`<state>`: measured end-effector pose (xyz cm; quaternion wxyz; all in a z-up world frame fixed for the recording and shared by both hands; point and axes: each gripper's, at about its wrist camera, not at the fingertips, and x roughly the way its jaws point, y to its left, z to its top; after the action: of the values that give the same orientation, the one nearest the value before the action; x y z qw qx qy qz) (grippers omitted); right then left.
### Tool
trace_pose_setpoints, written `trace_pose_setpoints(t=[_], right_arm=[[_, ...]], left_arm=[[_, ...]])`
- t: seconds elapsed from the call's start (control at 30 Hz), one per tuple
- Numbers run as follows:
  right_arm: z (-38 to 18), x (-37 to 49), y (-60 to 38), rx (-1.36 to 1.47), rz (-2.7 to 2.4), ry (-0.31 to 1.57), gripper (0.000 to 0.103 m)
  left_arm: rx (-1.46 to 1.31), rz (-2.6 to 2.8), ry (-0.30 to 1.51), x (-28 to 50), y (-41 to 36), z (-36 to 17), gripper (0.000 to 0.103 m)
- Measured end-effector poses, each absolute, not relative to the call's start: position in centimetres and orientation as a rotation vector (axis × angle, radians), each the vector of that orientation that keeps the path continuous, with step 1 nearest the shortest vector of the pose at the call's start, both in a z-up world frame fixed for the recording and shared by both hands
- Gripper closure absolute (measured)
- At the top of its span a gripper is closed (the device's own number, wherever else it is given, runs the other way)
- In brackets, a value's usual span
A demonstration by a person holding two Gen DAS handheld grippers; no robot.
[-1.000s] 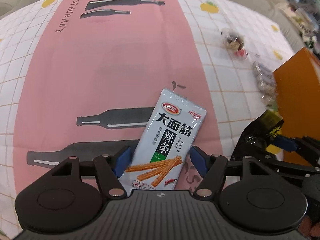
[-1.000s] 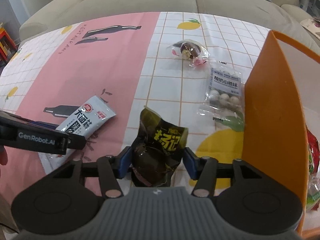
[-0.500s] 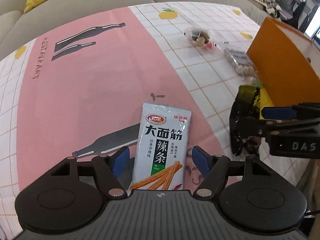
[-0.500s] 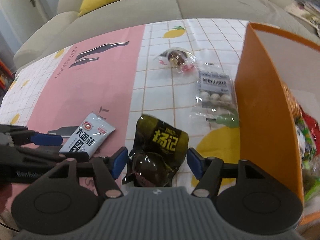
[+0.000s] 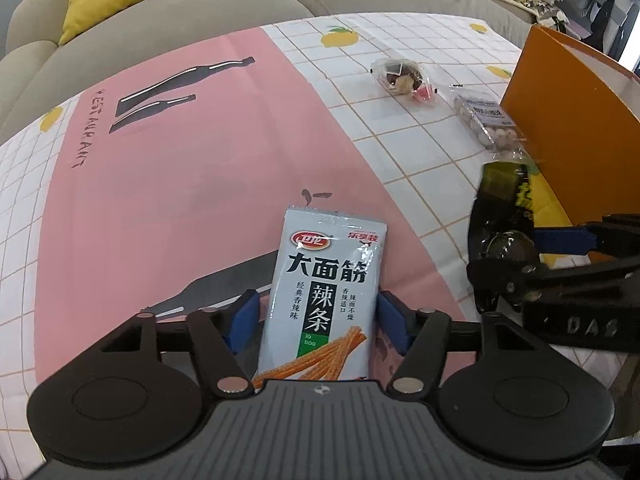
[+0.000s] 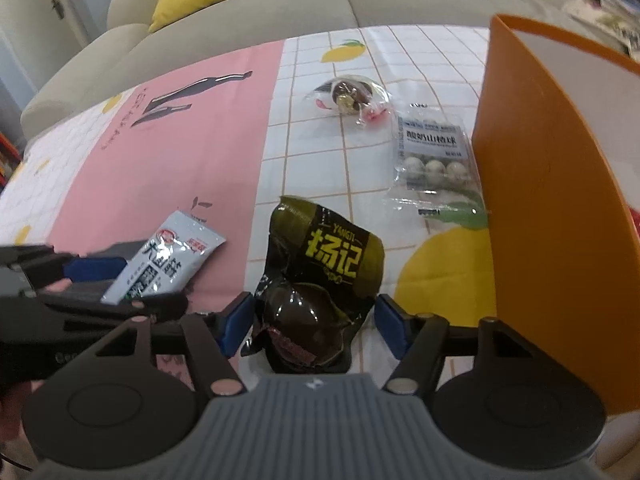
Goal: Organize snacks
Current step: 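Lift both packets and carry them over the orange box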
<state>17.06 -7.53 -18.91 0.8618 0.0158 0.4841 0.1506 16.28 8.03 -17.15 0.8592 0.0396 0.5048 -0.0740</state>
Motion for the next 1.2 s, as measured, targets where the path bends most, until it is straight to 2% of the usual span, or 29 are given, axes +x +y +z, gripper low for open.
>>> trace_pose_setpoints(t=[0.07,0.3,0.73,1.2], right_arm=[[-18.9,16.8,-7.2,0.001,0.318,1.003,0.044],[-18.9,16.6,-6.8,-0.021,0.346,1.000,0.059],[-16.4,16.4,-7.6,0.023,0.359,0.981,0.060],[-10.5,14.6,-11.3,0.040,0.385,0.890,0.061]], left_arm=[[0.076,-0.142,1.054,16.1,8.0,-17.0,0.041],[0.015,-0.070,1.056,16.2,7.9,-16.8,0.047],[-0.144,-0.054,1.045,15.2,7.8,-13.9,0.048],[-0.238,-0.070,0.995,13.4,6.2,-7.9,0.048]])
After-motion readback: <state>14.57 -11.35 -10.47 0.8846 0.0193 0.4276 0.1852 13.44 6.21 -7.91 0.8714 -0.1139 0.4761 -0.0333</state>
